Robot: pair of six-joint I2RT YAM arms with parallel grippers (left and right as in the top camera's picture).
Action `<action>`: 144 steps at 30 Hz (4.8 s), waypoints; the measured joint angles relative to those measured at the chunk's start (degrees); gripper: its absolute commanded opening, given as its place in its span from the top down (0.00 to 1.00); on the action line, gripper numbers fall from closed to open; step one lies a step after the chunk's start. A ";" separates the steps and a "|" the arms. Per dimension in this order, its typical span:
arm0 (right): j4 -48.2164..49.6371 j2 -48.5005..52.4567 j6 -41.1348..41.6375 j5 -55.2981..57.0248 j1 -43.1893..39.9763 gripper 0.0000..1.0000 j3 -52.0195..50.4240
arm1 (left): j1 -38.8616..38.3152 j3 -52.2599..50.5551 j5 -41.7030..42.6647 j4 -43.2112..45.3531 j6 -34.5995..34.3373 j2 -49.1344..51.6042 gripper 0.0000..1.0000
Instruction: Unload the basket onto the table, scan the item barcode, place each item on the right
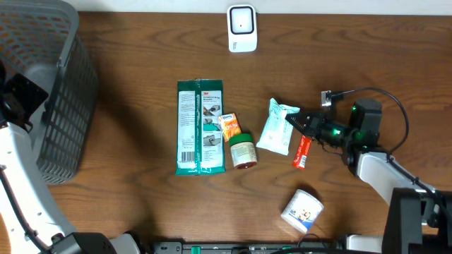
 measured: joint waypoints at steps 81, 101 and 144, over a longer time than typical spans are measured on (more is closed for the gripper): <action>-71.21 -0.11 -24.09 39.41 13.38 0.99 42.80 | 0.00 0.00 0.00 0.00 -0.02 -0.02 0.07; -70.53 -0.11 -28.22 34.58 12.63 0.99 42.80 | 0.00 0.00 0.00 0.00 -0.02 0.00 0.07; -74.29 -0.11 -29.66 31.63 12.63 0.99 42.80 | -0.02 0.00 0.00 0.00 -0.02 0.00 0.07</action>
